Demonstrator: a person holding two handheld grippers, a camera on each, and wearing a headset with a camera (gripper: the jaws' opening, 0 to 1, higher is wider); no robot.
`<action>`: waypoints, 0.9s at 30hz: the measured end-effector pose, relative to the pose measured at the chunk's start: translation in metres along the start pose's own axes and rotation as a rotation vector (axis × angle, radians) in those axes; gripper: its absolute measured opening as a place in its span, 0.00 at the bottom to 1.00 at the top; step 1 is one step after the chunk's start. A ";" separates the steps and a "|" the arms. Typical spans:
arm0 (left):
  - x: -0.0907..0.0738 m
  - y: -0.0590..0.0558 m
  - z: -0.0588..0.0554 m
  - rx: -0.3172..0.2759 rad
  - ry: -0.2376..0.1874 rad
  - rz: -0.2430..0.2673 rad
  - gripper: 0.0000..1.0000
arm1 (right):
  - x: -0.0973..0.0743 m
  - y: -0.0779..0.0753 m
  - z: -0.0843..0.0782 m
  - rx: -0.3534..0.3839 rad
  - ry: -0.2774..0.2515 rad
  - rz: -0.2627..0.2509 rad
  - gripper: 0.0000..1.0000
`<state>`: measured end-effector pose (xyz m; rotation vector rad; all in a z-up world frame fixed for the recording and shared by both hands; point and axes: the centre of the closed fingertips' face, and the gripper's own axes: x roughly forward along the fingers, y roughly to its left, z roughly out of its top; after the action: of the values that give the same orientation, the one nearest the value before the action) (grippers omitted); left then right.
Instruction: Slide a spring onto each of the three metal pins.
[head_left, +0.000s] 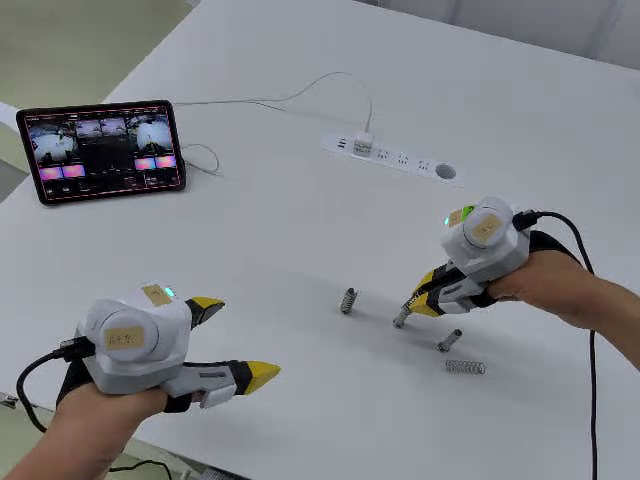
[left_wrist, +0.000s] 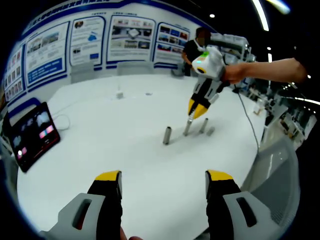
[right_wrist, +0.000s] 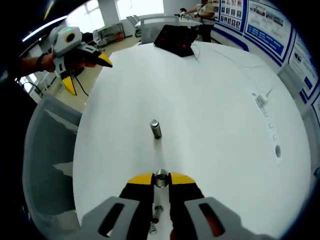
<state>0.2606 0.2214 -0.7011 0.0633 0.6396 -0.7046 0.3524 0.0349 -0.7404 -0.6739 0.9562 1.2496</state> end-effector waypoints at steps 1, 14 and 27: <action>0.000 0.000 0.000 0.000 0.000 0.000 0.69 | 0.000 0.000 0.000 -0.003 -0.001 0.000 0.12; -0.005 0.001 -0.004 -0.003 0.006 0.010 0.69 | 0.014 0.001 -0.002 -0.023 0.015 -0.002 0.13; -0.008 0.003 0.000 -0.007 -0.005 0.016 0.70 | 0.026 0.001 -0.008 -0.028 0.027 0.001 0.13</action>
<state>0.2582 0.2279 -0.6971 0.0594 0.6361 -0.6871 0.3508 0.0404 -0.7665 -0.7140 0.9623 1.2598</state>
